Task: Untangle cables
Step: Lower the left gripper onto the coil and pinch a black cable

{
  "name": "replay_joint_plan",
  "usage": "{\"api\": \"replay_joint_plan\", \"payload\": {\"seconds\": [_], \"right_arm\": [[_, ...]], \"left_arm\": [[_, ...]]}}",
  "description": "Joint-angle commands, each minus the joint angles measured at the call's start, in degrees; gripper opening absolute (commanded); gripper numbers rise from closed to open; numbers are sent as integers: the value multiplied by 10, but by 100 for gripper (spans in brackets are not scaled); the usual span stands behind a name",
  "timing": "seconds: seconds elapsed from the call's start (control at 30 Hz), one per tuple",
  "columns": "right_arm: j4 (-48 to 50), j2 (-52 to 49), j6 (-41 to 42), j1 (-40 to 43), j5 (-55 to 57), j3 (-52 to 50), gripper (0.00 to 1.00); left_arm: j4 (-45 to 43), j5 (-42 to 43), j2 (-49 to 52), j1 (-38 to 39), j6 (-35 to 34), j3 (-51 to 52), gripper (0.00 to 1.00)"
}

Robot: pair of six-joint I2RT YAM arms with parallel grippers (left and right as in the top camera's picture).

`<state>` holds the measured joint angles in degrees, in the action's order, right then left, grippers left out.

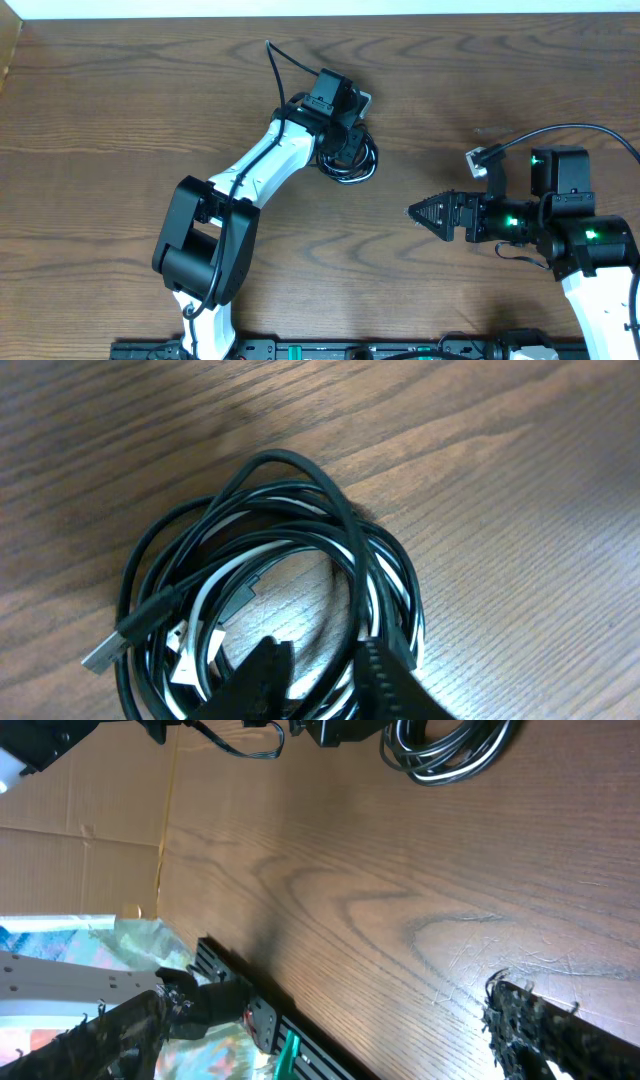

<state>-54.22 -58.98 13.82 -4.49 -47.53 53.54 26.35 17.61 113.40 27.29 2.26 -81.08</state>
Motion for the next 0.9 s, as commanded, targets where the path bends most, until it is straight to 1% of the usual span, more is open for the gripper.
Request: {"api": "replay_joint_plan", "payload": {"seconds": [0.0, 0.03, 0.07, 0.33, 0.4, 0.6, 0.7, 0.8, 0.87], "right_arm": [[-4, -2, -6, -5, 1, 8, 99], [-5, -2, -6, -5, 2, 8, 99], [-7, -2, -6, -5, 5, 8, 99], [-9, -2, -6, -5, 5, 8, 99], [-9, -2, -6, -5, 6, 8, 99], [-9, -2, -6, -5, 9, 8, 99], [-9, -2, -6, -5, 9, 8, 99], [-9, -2, -6, -5, 9, 8, 99], [-10, -2, -5, -5, 9, 8, 99]], "left_arm": [[-1, -8, 2, 0, 5, 4, 15], [0, -7, 2, 0, 5, 4, 12], [1, -8, 2, 0, 5, 4, 11], [3, -8, 2, 0, 5, 4, 10], [4, -8, 2, 0, 5, 4, 8], [3, -7, 0, 0, 5, 4, 7], [3, 18, -11, 0, -6, 0, 8], [2, 75, -38, 0, -9, -7, 8], [0, 90, -59, 0, -26, -11, 7]]}}
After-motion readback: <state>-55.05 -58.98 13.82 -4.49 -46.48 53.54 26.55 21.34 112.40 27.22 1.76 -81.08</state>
